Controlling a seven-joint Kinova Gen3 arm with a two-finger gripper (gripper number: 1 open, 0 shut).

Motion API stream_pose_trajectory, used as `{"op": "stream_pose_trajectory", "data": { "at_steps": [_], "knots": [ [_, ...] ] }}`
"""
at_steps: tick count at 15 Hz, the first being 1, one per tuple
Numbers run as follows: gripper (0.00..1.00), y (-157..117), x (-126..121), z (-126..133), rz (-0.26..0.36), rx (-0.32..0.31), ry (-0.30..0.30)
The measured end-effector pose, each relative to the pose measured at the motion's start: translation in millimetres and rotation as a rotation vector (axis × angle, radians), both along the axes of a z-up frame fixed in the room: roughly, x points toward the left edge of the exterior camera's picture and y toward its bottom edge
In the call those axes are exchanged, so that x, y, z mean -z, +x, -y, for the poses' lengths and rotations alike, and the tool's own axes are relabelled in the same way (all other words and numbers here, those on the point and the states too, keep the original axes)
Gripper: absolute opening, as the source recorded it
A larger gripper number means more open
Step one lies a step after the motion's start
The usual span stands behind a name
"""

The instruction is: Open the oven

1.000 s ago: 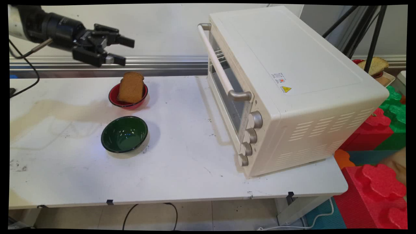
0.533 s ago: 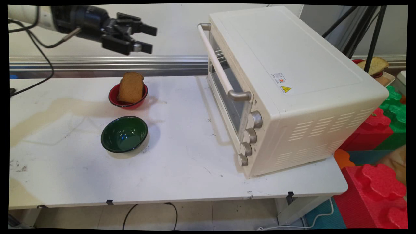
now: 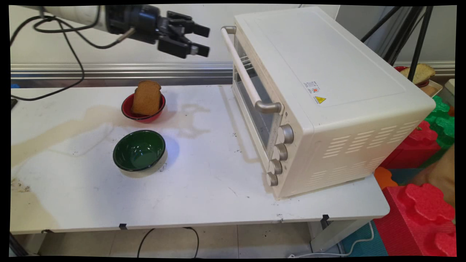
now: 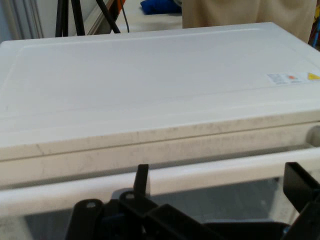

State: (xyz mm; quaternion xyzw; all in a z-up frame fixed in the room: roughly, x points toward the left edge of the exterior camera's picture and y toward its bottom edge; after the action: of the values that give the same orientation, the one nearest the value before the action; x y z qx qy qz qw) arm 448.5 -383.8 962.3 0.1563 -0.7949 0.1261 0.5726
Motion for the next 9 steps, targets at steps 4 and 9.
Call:
{"op": "stream_pose_trajectory", "data": {
  "at_steps": [4,9],
  "knots": [
    [1.0,-32.4,3.3,18.9,0.028,-0.001,0.005],
    [1.0,-50.2,8.4,32.1,0.052,-0.008,0.013]
  ]
}}
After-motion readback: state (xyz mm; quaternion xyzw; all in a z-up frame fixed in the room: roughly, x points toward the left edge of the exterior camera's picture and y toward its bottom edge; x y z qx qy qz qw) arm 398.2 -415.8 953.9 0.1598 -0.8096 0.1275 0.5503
